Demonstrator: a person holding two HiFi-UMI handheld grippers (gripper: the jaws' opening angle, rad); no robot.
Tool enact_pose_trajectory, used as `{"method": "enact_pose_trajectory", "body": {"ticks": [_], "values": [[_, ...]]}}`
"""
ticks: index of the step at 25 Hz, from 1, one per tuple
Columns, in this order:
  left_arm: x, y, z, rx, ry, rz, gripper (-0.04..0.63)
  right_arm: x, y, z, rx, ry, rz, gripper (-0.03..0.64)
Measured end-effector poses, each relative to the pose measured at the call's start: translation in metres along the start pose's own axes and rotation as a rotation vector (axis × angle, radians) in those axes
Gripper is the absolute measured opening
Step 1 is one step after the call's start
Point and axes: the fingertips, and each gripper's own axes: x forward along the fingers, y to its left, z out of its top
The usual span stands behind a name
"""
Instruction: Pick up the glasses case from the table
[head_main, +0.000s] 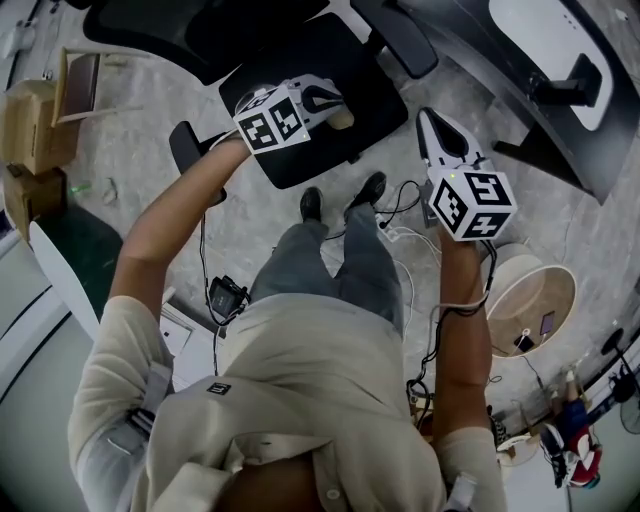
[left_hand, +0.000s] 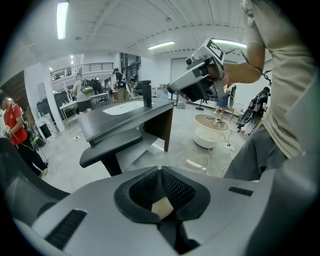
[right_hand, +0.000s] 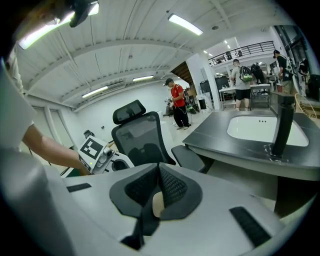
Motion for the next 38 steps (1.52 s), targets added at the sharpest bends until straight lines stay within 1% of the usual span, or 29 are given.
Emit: {"method": "enact_pose_trajectory", "body": {"ticks": [2,3,4,10,12,16,20,27,31,33,38], "values": [[0.013,0.000,-0.012,0.003,0.022,-0.015,0.032,0.003,-0.005,-0.008,0.004,0.011,0.001,0.025],[0.020,0.000,-0.018,0.004,0.034,-0.021,0.061,0.005,-0.008,-0.012,0.007,0.016,0.001,0.025],[0.026,0.000,-0.024,0.007,0.047,-0.028,0.073,0.006,-0.010,-0.017,0.011,0.021,0.000,0.025],[0.060,-0.001,-0.057,0.038,0.114,-0.076,0.115,0.013,-0.027,-0.044,0.034,0.056,-0.010,0.025],[0.070,-0.001,-0.070,0.054,0.143,-0.096,0.125,0.016,-0.032,-0.052,0.042,0.065,-0.012,0.025],[0.090,-0.003,-0.097,0.100,0.204,-0.139,0.180,0.021,-0.040,-0.067,0.056,0.081,-0.019,0.025],[0.108,-0.006,-0.120,0.137,0.250,-0.174,0.208,0.027,-0.047,-0.081,0.068,0.096,-0.022,0.026],[0.134,-0.014,-0.152,0.247,0.324,-0.224,0.271,0.038,-0.056,-0.106,0.089,0.119,-0.025,0.025],[0.152,-0.015,-0.176,0.340,0.383,-0.256,0.312,0.045,-0.066,-0.120,0.103,0.130,-0.032,0.025],[0.160,-0.018,-0.189,0.385,0.415,-0.281,0.343,0.048,-0.070,-0.129,0.110,0.138,-0.036,0.025],[0.177,-0.025,-0.212,0.482,0.472,-0.316,0.372,0.051,-0.078,-0.151,0.128,0.153,-0.046,0.025]]}}
